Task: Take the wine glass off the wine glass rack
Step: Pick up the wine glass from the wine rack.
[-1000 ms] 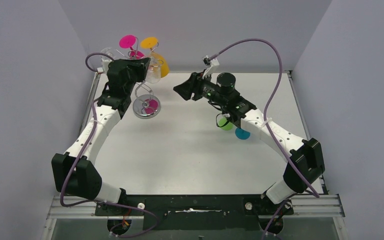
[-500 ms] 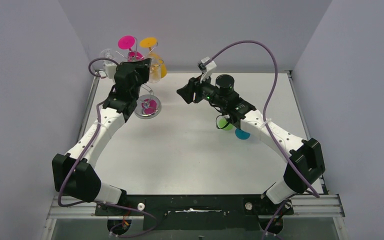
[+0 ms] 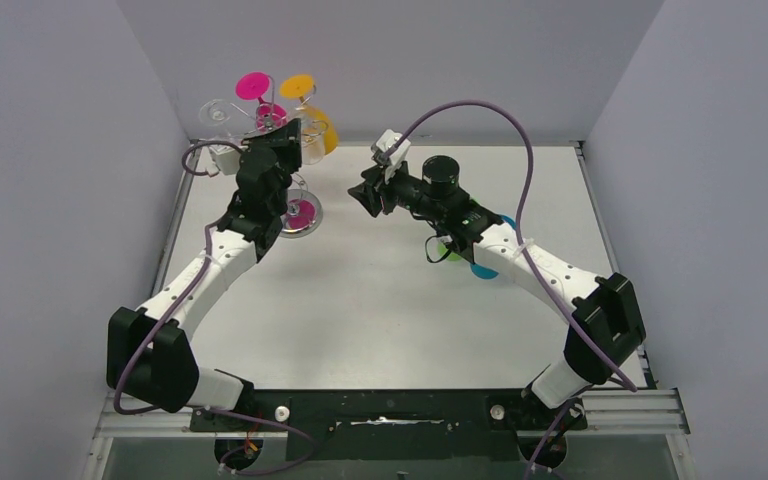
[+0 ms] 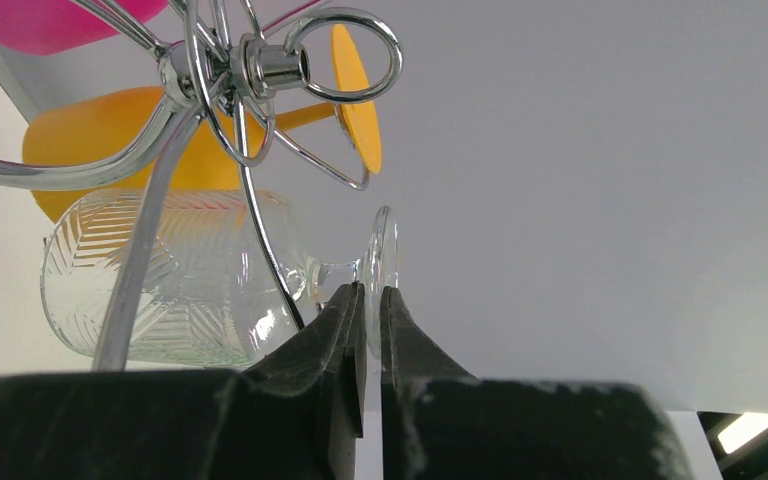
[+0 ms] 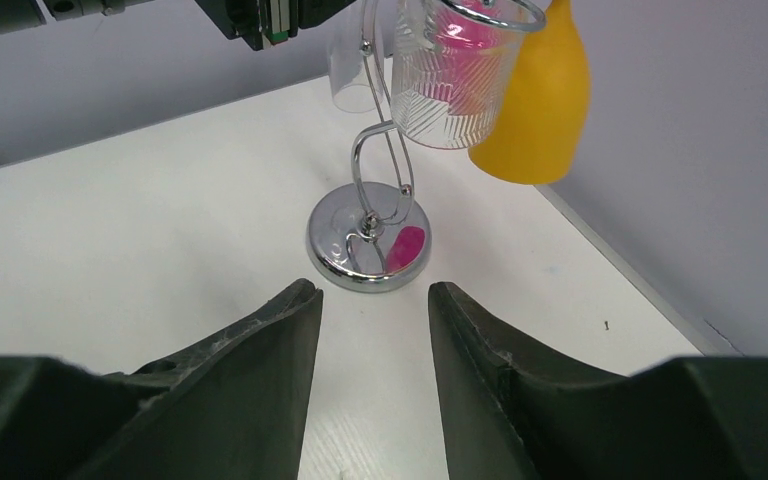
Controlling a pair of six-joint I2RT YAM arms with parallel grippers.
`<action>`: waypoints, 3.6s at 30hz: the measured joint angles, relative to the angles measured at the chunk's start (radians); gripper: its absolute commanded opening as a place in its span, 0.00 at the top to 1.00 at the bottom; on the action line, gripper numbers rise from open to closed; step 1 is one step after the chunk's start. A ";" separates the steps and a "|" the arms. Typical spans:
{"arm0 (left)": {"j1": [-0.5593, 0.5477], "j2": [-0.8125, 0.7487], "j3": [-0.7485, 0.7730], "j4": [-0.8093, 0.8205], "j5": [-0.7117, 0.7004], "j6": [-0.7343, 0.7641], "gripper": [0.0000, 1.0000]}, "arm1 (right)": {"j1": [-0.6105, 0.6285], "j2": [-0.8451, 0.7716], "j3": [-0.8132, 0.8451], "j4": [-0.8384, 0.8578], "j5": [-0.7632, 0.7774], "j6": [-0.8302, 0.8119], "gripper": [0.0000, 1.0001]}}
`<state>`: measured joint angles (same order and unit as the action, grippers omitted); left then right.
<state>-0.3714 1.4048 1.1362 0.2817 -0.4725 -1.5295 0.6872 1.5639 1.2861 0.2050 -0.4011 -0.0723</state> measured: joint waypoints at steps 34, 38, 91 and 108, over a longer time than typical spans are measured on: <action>-0.007 0.061 -0.010 0.139 0.055 0.064 1.00 | -0.051 0.022 0.026 -0.088 -0.068 -0.043 0.58; 0.005 0.056 -0.010 0.131 0.074 0.068 1.00 | -0.094 0.086 0.130 -0.105 -0.119 -0.040 0.58; 0.196 0.053 0.038 0.028 0.491 -0.084 1.00 | -0.077 0.545 0.462 0.310 -0.279 -1.082 0.76; 0.258 0.072 0.047 0.055 0.681 -0.078 1.00 | -0.047 0.283 -0.007 0.526 -0.097 -0.916 0.36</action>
<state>-0.1131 1.4773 1.1828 0.3367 0.2089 -1.6073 0.6407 1.8473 1.2789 0.7315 -0.4984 -0.9886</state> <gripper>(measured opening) 0.042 0.578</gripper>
